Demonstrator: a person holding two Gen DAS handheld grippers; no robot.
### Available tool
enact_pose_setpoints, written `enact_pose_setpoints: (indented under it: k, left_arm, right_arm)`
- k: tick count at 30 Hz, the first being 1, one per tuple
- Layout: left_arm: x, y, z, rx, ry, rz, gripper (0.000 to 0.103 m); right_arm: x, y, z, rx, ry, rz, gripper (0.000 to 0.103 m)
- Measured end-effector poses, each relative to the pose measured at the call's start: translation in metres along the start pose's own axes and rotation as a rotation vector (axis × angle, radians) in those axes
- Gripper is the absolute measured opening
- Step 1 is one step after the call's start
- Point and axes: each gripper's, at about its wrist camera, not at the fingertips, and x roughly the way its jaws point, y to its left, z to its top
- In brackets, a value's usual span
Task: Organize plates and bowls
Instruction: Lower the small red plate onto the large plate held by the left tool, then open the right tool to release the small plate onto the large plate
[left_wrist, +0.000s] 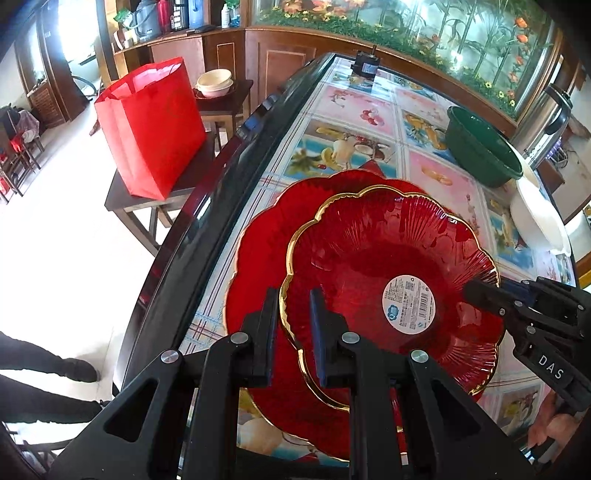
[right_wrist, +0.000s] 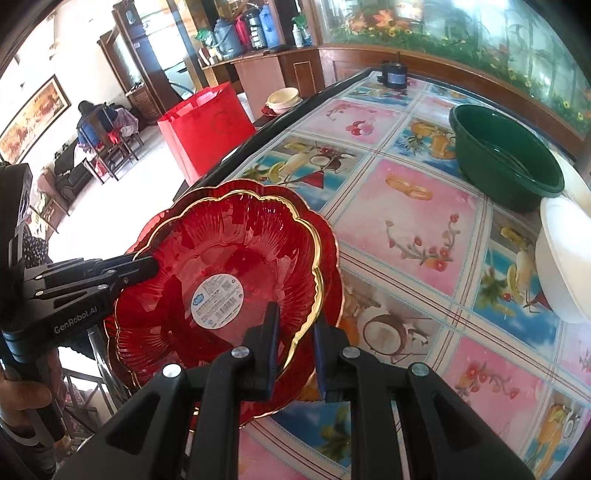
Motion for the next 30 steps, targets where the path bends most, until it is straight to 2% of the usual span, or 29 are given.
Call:
enact_pose_setpoints:
  k: [9, 14, 22, 24, 26, 28, 30]
  left_arm:
    - [0.008, -0.002, -0.005, 0.024, -0.016, 0.051, 0.017]
    - [0.007, -0.002, -0.006, 0.036, -0.032, 0.067, 0.017]
    - [0.009, -0.005, -0.007, 0.036, -0.037, 0.079, 0.02]
    - [0.01, -0.009, -0.008, 0.05, -0.034, 0.084, 0.02]
    - [0.011, -0.011, -0.008, 0.056, -0.036, 0.098, 0.021]
    - [0.01, -0.011, -0.008, 0.056, -0.04, 0.104, 0.022]
    - [0.008, -0.011, -0.008, 0.056, -0.046, 0.11, 0.022]
  right_arm:
    - [0.012, 0.016, 0.001, -0.095, 0.034, -0.077, 0.022]
    - [0.018, 0.028, 0.0, -0.163, 0.057, -0.129, 0.031]
    - [0.018, 0.033, 0.0, -0.21, 0.069, -0.166, 0.033]
    - [0.018, 0.037, -0.001, -0.231, 0.068, -0.191, 0.036]
    - [0.019, 0.042, -0.002, -0.259, 0.066, -0.222, 0.046]
    - [0.02, 0.046, -0.003, -0.274, 0.076, -0.219, 0.051]
    - [0.021, 0.047, -0.003, -0.282, 0.078, -0.224, 0.052]
